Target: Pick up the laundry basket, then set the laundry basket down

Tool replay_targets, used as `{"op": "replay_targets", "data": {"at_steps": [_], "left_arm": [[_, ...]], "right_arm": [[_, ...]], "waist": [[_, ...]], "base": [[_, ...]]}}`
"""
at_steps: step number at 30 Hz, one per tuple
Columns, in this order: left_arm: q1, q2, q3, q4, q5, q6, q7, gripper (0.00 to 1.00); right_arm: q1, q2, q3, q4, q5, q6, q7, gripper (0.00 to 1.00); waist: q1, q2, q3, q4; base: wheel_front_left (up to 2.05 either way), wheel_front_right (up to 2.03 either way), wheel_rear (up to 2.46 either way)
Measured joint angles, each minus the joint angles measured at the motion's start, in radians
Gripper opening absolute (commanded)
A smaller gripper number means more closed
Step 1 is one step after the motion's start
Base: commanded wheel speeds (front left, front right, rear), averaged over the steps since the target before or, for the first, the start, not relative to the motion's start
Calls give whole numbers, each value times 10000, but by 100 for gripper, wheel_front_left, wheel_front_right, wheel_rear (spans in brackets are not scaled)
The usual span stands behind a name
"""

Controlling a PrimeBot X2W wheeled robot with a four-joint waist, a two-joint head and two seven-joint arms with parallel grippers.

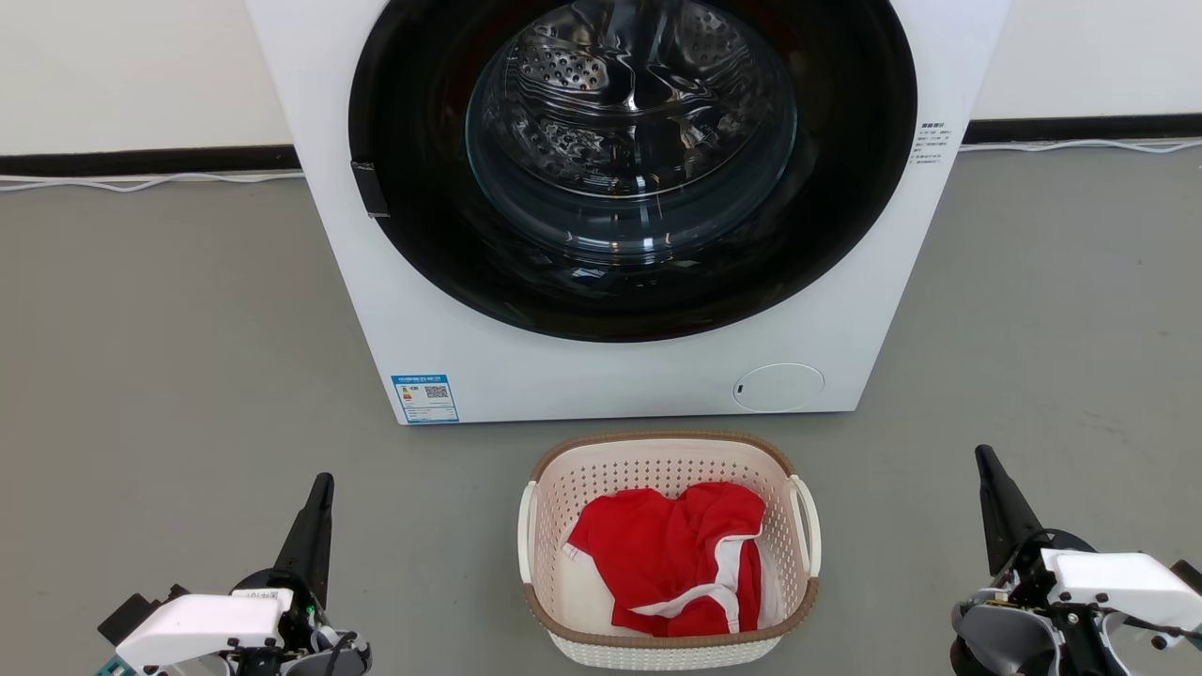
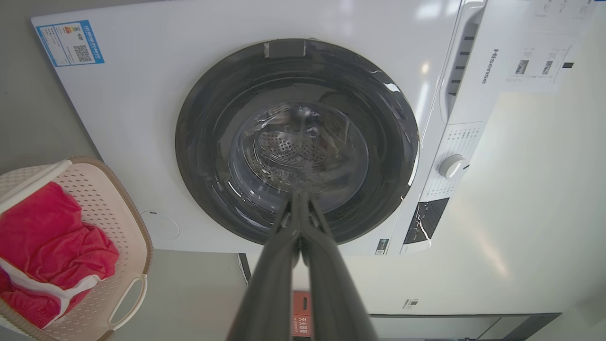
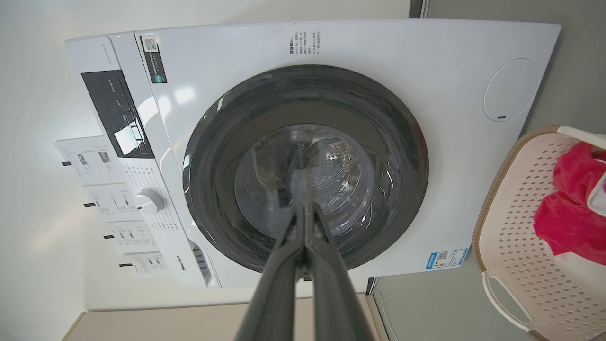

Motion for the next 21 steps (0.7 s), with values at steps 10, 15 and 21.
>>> {"op": "replay_targets", "data": {"at_steps": [10,15,21], "left_arm": [[0,2,0,0,0,0,0,0],[0,2,0,-2,0,0,0,0],[0,2,0,-2,0,0,0,0]], "right_arm": [[8,0,0,-2,0,0,0,0],[89,0,0,-6,0,0,0,0],[116,0,0,-6,0,0,2,0]], "waist": [[0,0,0,0],[0,0,0,0],[0,0,0,0]], "base": [[0,0,0],[0,0,0],[0,0,0]]}}
